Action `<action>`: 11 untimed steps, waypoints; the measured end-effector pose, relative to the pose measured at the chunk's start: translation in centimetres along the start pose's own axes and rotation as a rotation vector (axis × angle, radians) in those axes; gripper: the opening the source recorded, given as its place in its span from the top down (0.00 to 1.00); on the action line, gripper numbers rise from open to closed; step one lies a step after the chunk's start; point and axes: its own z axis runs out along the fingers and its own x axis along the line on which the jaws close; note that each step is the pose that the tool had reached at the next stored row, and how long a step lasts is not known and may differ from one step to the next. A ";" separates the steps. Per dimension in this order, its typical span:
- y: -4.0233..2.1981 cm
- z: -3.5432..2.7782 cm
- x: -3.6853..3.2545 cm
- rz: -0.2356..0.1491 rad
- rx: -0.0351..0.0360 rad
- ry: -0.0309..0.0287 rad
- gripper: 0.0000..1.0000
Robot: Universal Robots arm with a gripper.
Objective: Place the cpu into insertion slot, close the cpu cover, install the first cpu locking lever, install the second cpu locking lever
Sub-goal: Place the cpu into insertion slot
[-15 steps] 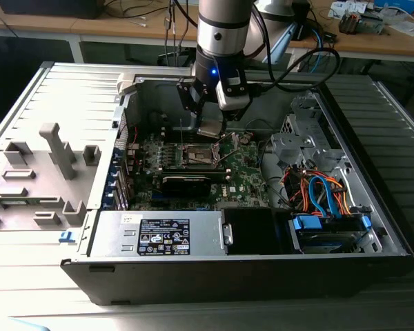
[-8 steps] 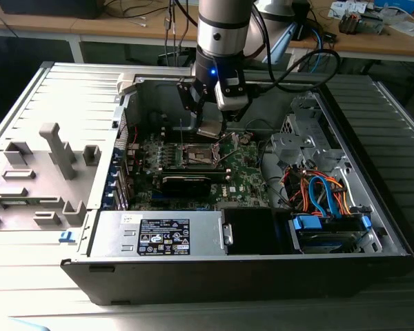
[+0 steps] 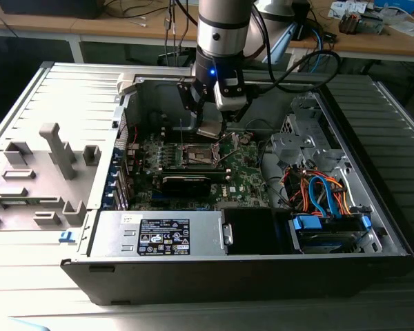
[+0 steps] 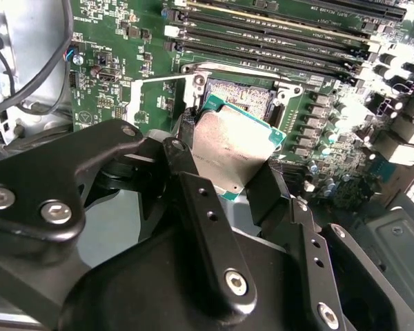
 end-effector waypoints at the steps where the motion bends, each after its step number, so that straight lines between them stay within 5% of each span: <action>1: 0.00 0.00 0.00 0.003 0.0000 -0.0001 0.45; 11: 0.00 0.06 0.00 0.045 -0.0002 -0.0017 0.45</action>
